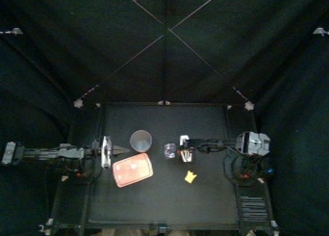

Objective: Pick the pie then place it in the grey bowl
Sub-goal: Place pie in the grey bowl

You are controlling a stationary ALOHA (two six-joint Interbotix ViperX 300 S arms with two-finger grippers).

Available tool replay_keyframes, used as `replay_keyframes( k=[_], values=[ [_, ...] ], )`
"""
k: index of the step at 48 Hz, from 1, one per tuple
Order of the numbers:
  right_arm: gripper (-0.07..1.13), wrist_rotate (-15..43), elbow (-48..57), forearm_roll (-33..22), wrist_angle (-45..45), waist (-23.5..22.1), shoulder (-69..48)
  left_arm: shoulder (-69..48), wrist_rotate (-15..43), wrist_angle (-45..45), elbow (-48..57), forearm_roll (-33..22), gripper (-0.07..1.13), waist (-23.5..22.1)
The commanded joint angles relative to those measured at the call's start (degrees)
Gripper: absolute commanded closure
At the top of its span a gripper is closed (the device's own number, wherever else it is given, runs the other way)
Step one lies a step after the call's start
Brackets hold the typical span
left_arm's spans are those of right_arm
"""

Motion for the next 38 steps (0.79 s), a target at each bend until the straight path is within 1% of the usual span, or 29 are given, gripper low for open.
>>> replay_keyframes(
  k=[1,4,11,18,23,28,33,38],
  values=[
    [0.36,0.2,-1.1,0.3,-0.2,-0.1,-1.0,0.4,-0.1,-0.5,-1.0,-0.1,1.05,0.1],
    [0.39,0.4,-1.5,0.3,-0.4,0.0,-1.1,0.4,-0.2,-0.5,-0.9,-0.1,1.05,0.1],
    [0.39,0.6,-4.3,0.8,-1.1,0.2,-2.9,0.4,-0.2,-0.5,-0.9,-0.1,1.05,0.1],
    [0.39,0.6,-9.2,4.4,-6.1,0.3,-5.4,0.4,-0.2,-0.5,-0.9,-0.1,1.05,0.1],
    [0.39,0.5,-11.6,7.4,-14.0,0.6,-6.0,0.4,-0.2,-0.5,-0.9,-0.1,1.05,0.1],
    [0.39,0.5,-12.2,9.5,-25.1,0.9,-5.5,0.4,-0.2,-0.5,-0.9,-0.2,1.05,0.1],
    [0.39,0.7,-12.4,11.1,-35.4,1.1,-3.9,0.4,-0.2,-0.5,-0.7,-0.2,1.05,0.1],
    [0.39,0.7,-13.4,13.6,-43.1,1.6,-1.2,0.4,-0.1,-0.5,-0.6,-0.1,1.05,0.1]
  ],
)
